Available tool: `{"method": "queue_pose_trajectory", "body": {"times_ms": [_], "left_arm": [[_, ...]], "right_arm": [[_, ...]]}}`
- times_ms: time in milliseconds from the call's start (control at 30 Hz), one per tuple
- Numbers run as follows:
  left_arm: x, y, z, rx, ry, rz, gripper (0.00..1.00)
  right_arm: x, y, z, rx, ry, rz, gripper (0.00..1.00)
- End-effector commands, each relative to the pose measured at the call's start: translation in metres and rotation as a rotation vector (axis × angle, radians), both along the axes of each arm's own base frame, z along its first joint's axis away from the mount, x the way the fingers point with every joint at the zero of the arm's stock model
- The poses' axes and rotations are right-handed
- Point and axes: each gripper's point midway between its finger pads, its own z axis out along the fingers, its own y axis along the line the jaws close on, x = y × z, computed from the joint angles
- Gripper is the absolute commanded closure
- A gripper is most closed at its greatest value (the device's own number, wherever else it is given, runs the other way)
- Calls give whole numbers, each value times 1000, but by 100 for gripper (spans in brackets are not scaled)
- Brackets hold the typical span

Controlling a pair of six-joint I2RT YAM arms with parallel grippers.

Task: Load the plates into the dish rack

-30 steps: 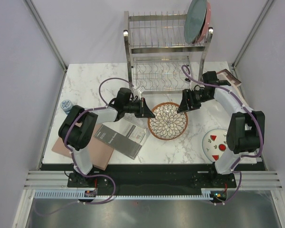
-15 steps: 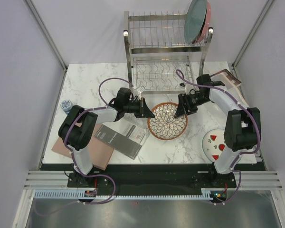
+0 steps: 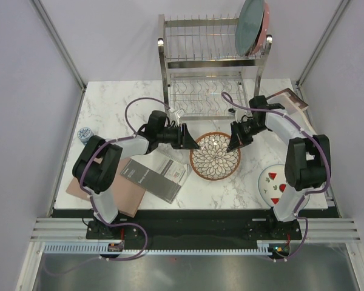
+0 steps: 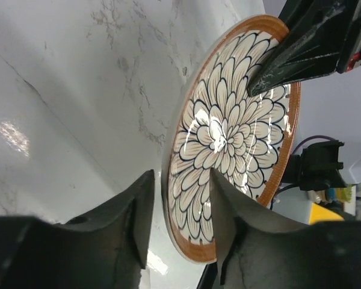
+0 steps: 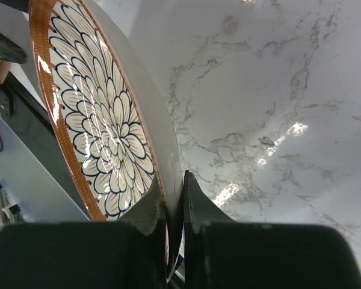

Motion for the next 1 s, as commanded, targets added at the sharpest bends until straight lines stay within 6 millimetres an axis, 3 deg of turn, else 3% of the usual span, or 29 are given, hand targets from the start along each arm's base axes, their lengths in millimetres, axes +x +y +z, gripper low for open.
{"method": "queue_pose_trajectory", "body": {"times_ms": [0, 100, 133, 167, 200, 233, 267, 300, 367, 400, 467, 500, 567, 600, 633, 667, 733, 767, 800, 867, 933, 967], "left_arm": [[11, 17, 70, -6, -289, -36, 47], [-8, 39, 90, 75, -440, -64, 43], [-16, 46, 85, 104, -457, -64, 41], [-12, 55, 85, 150, -495, -21, 40], [-14, 64, 103, 164, -585, 8, 38], [-15, 73, 97, 198, -595, 39, 37], [-11, 83, 96, 241, -621, 92, 36], [-11, 86, 103, 232, -670, 118, 35], [-6, 88, 108, 236, -687, 148, 35], [0, 86, 110, 234, -671, 161, 35], [8, 87, 112, 245, -667, 192, 35], [13, 86, 117, 237, -676, 208, 36], [17, 86, 121, 238, -690, 225, 36], [18, 86, 125, 240, -710, 221, 36], [16, 86, 123, 245, -712, 211, 36], [16, 87, 123, 252, -719, 206, 36], [14, 90, 116, 279, -727, 185, 36], [14, 90, 114, 285, -729, 181, 36], [12, 92, 108, 295, -724, 174, 36], [9, 92, 105, 292, -723, 167, 36], [6, 91, 100, 287, -713, 160, 36], [7, 91, 101, 282, -718, 166, 36]], "right_arm": [[14, 4, 74, 28, -205, 24, 100], [19, 1, 124, 15, -320, 14, 100], [21, 2, 137, 15, -355, 10, 100], [25, 4, 170, 21, -434, -23, 100], [32, 8, 190, 36, -506, -38, 100], [35, 11, 209, 44, -567, -59, 100], [30, 21, 244, 65, -660, -83, 100], [45, 22, 270, 54, -788, -135, 100], [37, 40, 316, 101, -943, -150, 100], [46, 39, 340, 87, -1039, -211, 100], [43, 56, 378, 120, -1142, -233, 100], [53, 49, 400, 92, -1222, -342, 100], [52, 58, 431, 109, -1322, -430, 100], [55, 55, 461, 133, -1414, -541, 100], [61, 24, 480, 42, -1454, -776, 100], [64, 43, 482, 27, -1470, -795, 100], [63, 17, 520, -18, -1555, -1008, 100], [75, 20, 518, -49, -1568, -1055, 100], [73, 11, 538, 13, -1610, -1169, 100], [84, 3, 541, -103, -1639, -1264, 100], [74, -16, 565, -76, -1658, -1410, 100], [90, -12, 549, -185, -1651, -1415, 100]]}}
